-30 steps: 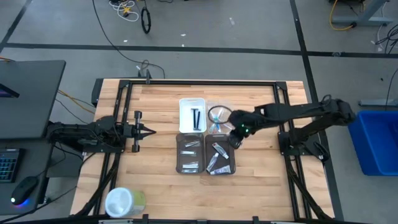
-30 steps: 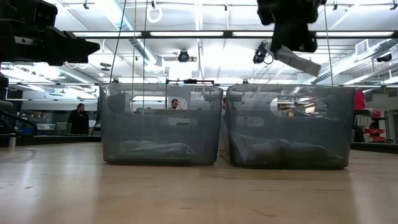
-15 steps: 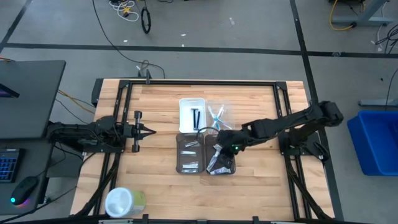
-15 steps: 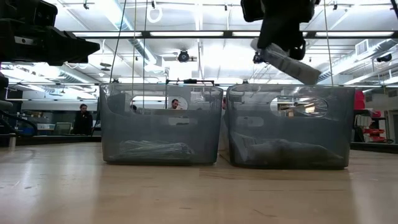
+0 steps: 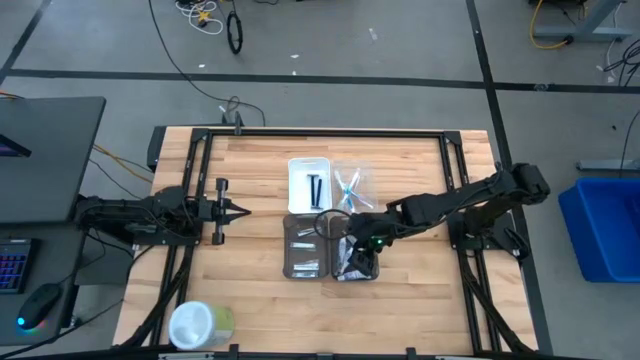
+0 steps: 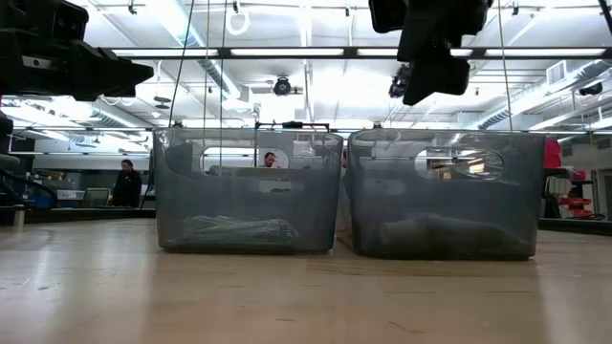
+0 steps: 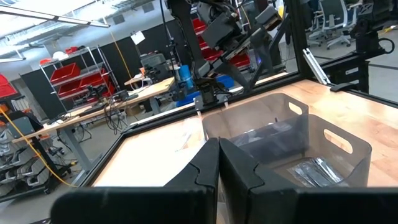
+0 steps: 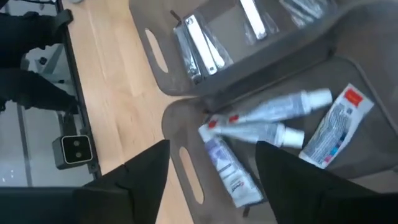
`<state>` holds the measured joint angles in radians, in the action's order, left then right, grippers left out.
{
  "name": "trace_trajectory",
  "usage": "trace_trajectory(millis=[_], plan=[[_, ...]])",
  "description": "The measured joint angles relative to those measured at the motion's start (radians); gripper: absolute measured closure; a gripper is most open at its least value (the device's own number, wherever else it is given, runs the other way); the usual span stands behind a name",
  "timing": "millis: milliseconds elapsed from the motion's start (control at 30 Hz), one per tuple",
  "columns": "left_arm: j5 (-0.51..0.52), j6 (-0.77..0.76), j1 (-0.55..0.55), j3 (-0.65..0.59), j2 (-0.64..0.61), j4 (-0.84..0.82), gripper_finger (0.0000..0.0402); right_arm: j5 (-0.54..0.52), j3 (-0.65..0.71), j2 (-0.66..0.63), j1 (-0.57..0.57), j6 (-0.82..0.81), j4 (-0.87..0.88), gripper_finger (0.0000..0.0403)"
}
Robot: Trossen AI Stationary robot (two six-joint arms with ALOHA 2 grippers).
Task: Pick & Place Travel size toiletries
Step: Return to Home Position
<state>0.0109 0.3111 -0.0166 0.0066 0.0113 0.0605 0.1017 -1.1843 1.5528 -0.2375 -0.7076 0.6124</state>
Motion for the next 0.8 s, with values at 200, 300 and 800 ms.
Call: trace_trajectory(millis=[200, 300, 800], plan=[[0.0, 0.0, 0.0, 0.0, 0.0, 0.0, 0.0385, -0.004, 0.0, -0.013, 0.0, 0.051, -0.066, 0.0146], [0.0, 0.0, 0.0, 0.0, 0.0, 0.0, 0.0386, -0.003, 0.0, -0.021, 0.0, 0.101, -0.116, 0.0155], [0.0, 0.0, 0.0, 0.0, 0.0, 0.0, 0.0386, 0.031, 0.0, -0.023, 0.0, 0.443, -0.3, 0.0235]])
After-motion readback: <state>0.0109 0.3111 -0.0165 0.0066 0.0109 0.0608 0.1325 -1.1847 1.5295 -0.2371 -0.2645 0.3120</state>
